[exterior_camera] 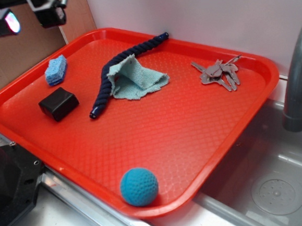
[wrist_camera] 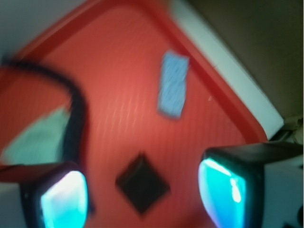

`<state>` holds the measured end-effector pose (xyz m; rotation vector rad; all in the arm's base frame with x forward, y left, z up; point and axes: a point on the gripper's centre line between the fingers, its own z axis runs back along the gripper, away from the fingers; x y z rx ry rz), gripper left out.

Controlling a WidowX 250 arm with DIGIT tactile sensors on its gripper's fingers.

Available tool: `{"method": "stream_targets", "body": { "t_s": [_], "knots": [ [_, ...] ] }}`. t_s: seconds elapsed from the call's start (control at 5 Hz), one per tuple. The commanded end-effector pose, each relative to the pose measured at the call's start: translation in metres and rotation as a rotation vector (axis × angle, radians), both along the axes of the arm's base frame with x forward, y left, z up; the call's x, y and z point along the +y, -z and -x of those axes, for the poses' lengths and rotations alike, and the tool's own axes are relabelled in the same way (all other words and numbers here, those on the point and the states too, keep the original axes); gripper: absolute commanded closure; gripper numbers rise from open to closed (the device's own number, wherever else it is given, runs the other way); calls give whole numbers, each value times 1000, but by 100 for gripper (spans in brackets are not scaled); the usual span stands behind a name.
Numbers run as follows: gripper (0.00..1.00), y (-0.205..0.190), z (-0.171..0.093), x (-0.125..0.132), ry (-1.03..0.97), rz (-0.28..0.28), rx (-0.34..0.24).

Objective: Grab the blue sponge.

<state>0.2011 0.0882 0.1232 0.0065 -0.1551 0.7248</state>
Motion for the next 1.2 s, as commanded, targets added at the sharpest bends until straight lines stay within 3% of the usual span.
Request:
{"method": "stream_targets", "body": {
  "t_s": [0.0,0.4,0.6,1.0],
  "knots": [
    [0,33,-15,50,-190,-94,-9],
    [0,60,-12,80,-264,-106,44],
    [0,72,-19,79,-266,-92,41],
    [0,113,-30,71,-374,-46,113]
  ]
}}
